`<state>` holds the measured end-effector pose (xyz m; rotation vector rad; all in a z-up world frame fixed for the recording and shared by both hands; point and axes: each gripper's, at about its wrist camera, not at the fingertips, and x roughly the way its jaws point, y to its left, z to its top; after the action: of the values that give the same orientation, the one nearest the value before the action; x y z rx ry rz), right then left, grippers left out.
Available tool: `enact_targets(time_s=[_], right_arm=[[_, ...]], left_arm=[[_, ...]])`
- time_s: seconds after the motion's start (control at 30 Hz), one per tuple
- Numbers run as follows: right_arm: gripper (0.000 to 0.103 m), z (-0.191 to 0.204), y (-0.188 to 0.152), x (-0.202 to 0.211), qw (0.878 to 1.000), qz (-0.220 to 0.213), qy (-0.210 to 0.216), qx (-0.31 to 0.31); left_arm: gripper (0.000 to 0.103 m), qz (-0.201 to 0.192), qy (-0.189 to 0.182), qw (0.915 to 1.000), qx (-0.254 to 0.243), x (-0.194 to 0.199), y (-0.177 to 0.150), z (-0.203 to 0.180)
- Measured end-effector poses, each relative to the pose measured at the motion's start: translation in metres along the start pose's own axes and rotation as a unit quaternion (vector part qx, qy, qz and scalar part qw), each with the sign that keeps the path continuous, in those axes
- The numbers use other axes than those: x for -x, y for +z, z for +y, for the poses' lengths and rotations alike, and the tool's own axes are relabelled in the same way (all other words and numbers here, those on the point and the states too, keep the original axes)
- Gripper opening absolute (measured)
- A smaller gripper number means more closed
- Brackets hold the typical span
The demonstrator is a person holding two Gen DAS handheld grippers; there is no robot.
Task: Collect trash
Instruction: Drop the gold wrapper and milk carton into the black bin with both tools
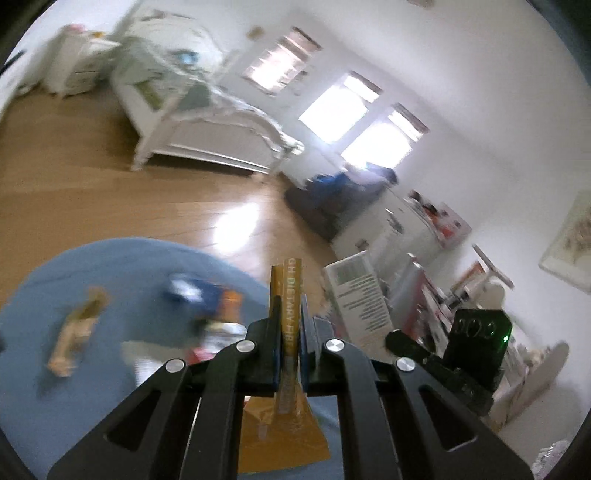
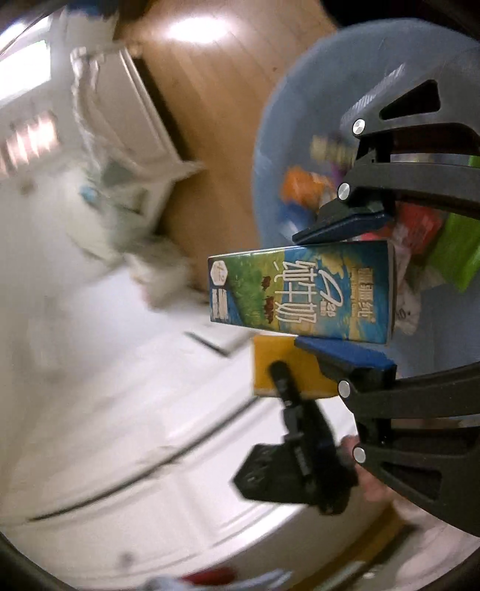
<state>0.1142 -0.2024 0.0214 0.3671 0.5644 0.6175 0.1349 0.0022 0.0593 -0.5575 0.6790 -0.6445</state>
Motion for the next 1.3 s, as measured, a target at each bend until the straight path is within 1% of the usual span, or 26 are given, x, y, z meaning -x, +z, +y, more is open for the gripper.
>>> enact_targets(time_s=[0.03, 0.1, 0.13, 0.2, 0.27, 0.3, 0.37, 0.4, 0.47, 0.5, 0.53, 0.57, 0.63, 0.73, 0.8, 0.87, 1.07, 1.1, 1.17, 1.2, 1.23, 1.27, 1.3], right_arm=[[0.049, -0.012, -0.004, 0.026, 0.999, -0.029, -0.028, -0.003], [0.049, -0.037, -0.012, 0.059, 0.997, -0.055, -0.05, -0.019], [0.049, -0.053, -0.019, 0.073, 0.995, -0.072, -0.06, -0.037], [0.049, -0.083, -0.027, 0.095, 0.99, -0.093, -0.088, -0.061], [0.049, -0.119, -0.044, 0.112, 0.983, -0.103, -0.123, -0.094], [0.049, -0.139, -0.049, 0.116, 0.979, -0.109, -0.132, -0.112], [0.049, -0.179, -0.065, 0.136, 0.97, -0.117, -0.144, -0.154], [0.049, -0.193, -0.073, 0.137, 0.966, -0.119, -0.151, -0.172], [0.049, -0.231, -0.094, 0.145, 0.956, -0.119, -0.157, -0.216], [0.049, -0.25, -0.104, 0.155, 0.952, -0.119, -0.157, -0.233], [0.05, -0.268, -0.113, 0.158, 0.946, -0.121, -0.16, -0.255], [0.05, -0.28, -0.119, 0.155, 0.942, -0.121, -0.162, -0.268], [0.05, -0.299, -0.135, 0.148, 0.934, -0.12, -0.164, -0.293], [0.05, -0.322, -0.143, 0.144, 0.927, -0.116, -0.165, -0.315], [0.05, -0.331, -0.15, 0.145, 0.926, -0.114, -0.164, -0.321], [0.05, -0.331, -0.155, 0.147, 0.925, -0.112, -0.161, -0.325], [0.05, -0.349, -0.153, 0.135, 0.92, -0.109, -0.158, -0.342], [0.051, -0.351, -0.154, 0.135, 0.919, -0.107, -0.161, -0.344], [0.053, -0.349, -0.156, 0.137, 0.917, -0.106, -0.164, -0.349], [0.062, -0.35, -0.156, 0.138, 0.915, -0.107, -0.164, -0.352], [0.074, -0.35, -0.157, 0.139, 0.914, -0.111, -0.166, -0.353], [0.078, -0.348, -0.157, 0.142, 0.913, -0.119, -0.168, -0.353], [0.079, -0.346, -0.156, 0.143, 0.913, -0.122, -0.168, -0.352]], left_arm=[[0.008, 0.01, -0.013, 0.9998, -0.01, -0.014, 0.0, -0.015], [0.008, 0.033, -0.03, 0.9986, -0.029, -0.048, -0.003, -0.042], [0.008, 0.042, -0.038, 0.9978, -0.033, -0.061, -0.006, -0.051], [0.008, 0.063, -0.057, 0.9954, -0.044, -0.094, -0.014, -0.071], [0.008, 0.087, -0.08, 0.9917, -0.05, -0.136, -0.026, -0.096], [0.008, 0.096, -0.086, 0.9904, -0.05, -0.148, -0.035, -0.103], [0.008, 0.125, -0.097, 0.9859, -0.052, -0.191, -0.052, -0.121], [0.008, 0.133, -0.099, 0.9846, -0.055, -0.203, -0.06, -0.129], [0.008, 0.16, -0.098, 0.9805, -0.06, -0.242, -0.076, -0.141], [0.008, 0.166, -0.096, 0.9795, -0.062, -0.253, -0.082, -0.146], [0.008, 0.173, -0.093, 0.9781, -0.068, -0.269, -0.088, -0.15], [0.008, 0.179, -0.088, 0.977, -0.074, -0.282, -0.095, -0.154], [0.008, 0.191, -0.079, 0.9754, -0.077, -0.3, -0.105, -0.158], [0.008, 0.206, -0.069, 0.9727, -0.082, -0.319, -0.116, -0.156], [0.008, 0.21, -0.064, 0.9717, -0.087, -0.325, -0.121, -0.157], [0.008, 0.215, -0.059, 0.9708, -0.089, -0.332, -0.125, -0.157], [0.008, 0.217, -0.053, 0.9698, -0.097, -0.34, -0.125, -0.161], [0.011, 0.216, -0.049, 0.9702, -0.099, -0.345, -0.127, -0.164], [0.012, 0.207, -0.037, 0.9719, -0.106, -0.345, -0.126, -0.165], [0.019, 0.203, -0.029, 0.9723, -0.112, -0.344, -0.125, -0.166], [0.041, 0.201, -0.024, 0.9724, -0.116, -0.343, -0.125, -0.166], [0.056, 0.198, -0.019, 0.9727, -0.118, -0.34, -0.124, -0.166], [0.078, 0.187, -0.014, 0.9748, -0.121, -0.334, -0.122, -0.167]])
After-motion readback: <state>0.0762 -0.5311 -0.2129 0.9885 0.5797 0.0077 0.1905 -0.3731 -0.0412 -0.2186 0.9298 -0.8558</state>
